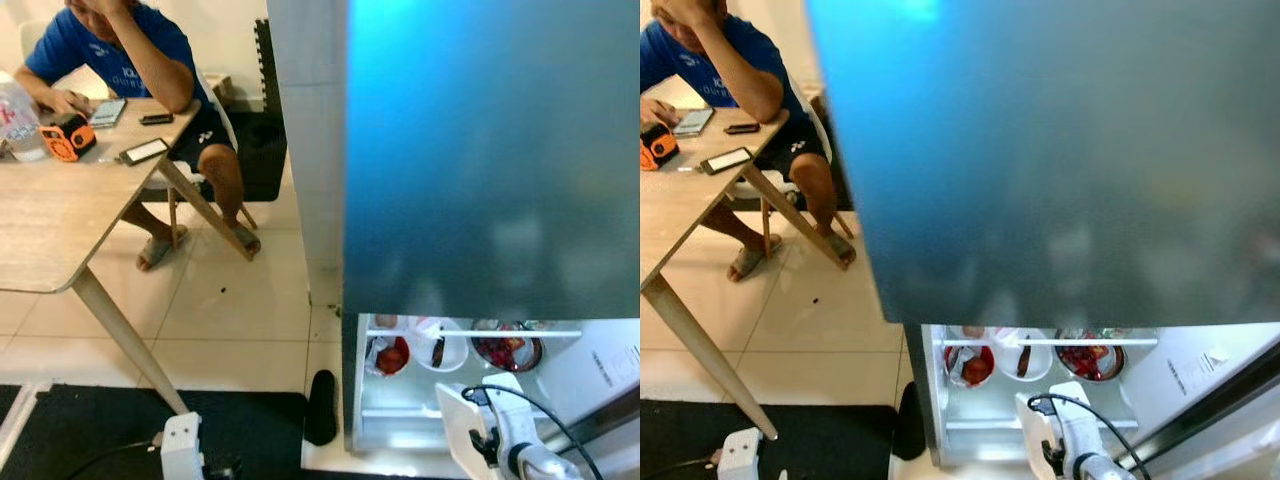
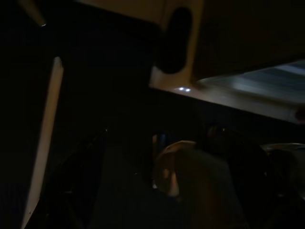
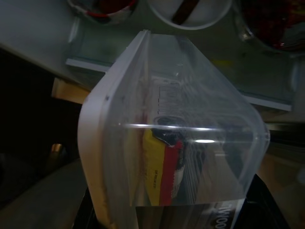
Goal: Restocking fridge
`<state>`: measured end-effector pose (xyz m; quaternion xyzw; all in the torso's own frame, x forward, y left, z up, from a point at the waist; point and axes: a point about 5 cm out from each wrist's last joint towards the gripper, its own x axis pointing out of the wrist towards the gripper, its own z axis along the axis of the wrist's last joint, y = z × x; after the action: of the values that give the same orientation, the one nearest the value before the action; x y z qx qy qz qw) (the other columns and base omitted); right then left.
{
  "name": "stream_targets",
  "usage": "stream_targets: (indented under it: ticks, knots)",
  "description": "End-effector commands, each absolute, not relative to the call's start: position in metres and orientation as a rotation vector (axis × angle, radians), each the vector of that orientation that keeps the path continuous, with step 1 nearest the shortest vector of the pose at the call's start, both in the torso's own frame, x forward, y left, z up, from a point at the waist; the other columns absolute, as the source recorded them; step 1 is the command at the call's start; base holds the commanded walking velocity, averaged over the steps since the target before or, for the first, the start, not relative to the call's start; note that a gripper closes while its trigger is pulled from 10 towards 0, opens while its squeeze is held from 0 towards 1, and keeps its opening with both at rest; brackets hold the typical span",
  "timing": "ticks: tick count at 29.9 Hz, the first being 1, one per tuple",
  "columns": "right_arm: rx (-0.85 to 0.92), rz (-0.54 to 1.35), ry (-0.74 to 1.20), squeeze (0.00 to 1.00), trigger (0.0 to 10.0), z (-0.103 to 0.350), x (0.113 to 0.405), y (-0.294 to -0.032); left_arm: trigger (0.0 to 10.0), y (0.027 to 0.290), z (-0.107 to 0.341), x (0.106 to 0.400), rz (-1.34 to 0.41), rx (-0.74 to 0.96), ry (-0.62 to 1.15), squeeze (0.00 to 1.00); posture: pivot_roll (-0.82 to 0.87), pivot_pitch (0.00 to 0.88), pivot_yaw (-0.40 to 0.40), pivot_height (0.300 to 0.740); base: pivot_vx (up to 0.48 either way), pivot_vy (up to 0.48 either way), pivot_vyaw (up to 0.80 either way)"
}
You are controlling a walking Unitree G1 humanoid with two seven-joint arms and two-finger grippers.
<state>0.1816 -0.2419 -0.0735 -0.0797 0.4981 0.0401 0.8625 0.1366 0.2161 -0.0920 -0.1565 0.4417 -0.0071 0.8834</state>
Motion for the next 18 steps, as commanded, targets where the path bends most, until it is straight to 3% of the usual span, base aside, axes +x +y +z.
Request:
stream_targets:
  ticks: [1,10,15,18]
  knots:
    - [-0.163,0.073,1.036,0.00,10.0,-0.073,0.182,-0.244,10.0,0.211,-0.093,0.133,-0.070,-0.329,0.929,0.00,-0.06,0.000,0.034,0.740,0.000,0.000,0.00]
    - [-0.165,0.069,1.036,0.00,10.0,-0.073,0.182,-0.245,10.0,0.201,-0.093,0.136,-0.178,-0.321,0.931,0.00,-0.06,0.000,0.034,0.740,0.000,-0.409,0.00]
    - [-0.166,0.078,1.033,0.00,10.0,-0.072,0.183,-0.244,10.0,0.193,-0.088,0.147,-0.233,-0.337,0.879,0.00,-0.06,0.000,0.035,0.740,0.000,0.000,0.00]
    - [-0.146,0.102,1.033,0.00,10.0,-0.073,0.183,-0.241,10.0,0.191,-0.086,0.153,-0.258,-0.328,0.861,0.00,-0.06,0.000,0.035,0.740,0.000,0.000,-0.79]
